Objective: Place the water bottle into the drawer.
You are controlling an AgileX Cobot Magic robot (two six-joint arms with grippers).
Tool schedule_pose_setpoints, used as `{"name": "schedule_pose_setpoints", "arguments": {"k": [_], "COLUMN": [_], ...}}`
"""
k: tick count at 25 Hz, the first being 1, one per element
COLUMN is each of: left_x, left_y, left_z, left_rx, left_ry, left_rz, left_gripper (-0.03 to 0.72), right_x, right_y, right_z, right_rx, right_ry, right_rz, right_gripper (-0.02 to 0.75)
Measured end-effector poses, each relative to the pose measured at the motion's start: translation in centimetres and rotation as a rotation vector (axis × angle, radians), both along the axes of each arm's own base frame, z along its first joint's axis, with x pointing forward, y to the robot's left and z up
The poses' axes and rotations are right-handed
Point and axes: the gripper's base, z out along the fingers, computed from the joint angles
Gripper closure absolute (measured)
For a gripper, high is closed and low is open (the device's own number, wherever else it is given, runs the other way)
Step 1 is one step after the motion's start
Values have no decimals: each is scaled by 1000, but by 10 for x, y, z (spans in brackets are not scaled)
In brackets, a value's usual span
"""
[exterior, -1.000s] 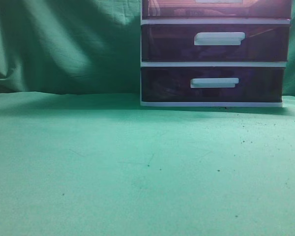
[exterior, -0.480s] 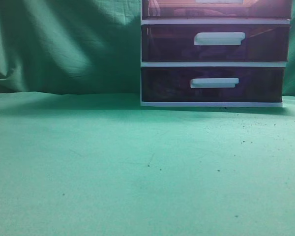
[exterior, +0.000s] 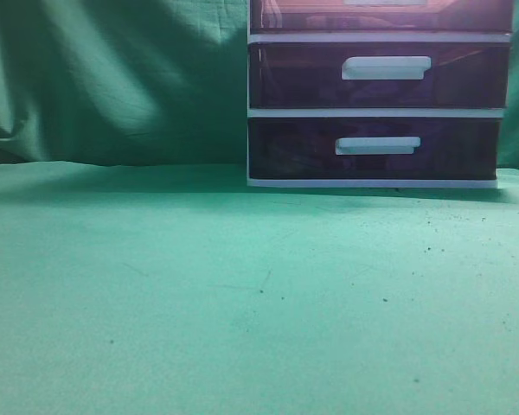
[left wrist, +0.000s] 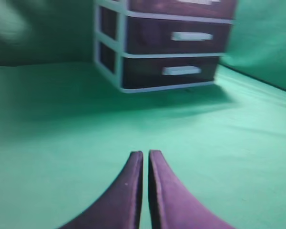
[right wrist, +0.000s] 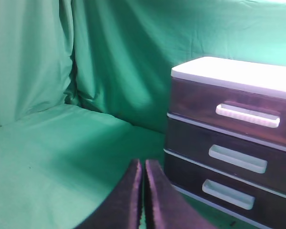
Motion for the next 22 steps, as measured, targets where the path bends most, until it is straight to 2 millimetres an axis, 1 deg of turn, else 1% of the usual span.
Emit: {"name": "schedule_pose_setpoints", "arguments": {"k": [4, 11, 16, 22], "left_x": [3, 6, 7, 7], "left_y": [7, 16, 18, 19], "left_z": [0, 0, 0, 0], "left_rx": [0, 0, 0, -1], "left_ry": [0, 0, 0, 0], "left_rz": [139, 300, 351, 358], "left_gripper": [688, 688, 688, 688], "right_x": [0, 0, 0, 0], "right_y": [0, 0, 0, 0], "right_z": [0, 0, 0, 0], "right_rx": [-15, -26, -26, -26], "right_ry": [-11, -19, -19, -19], "right_rz": [0, 0, 0, 0], "right_gripper": [738, 738, 738, 738]}}
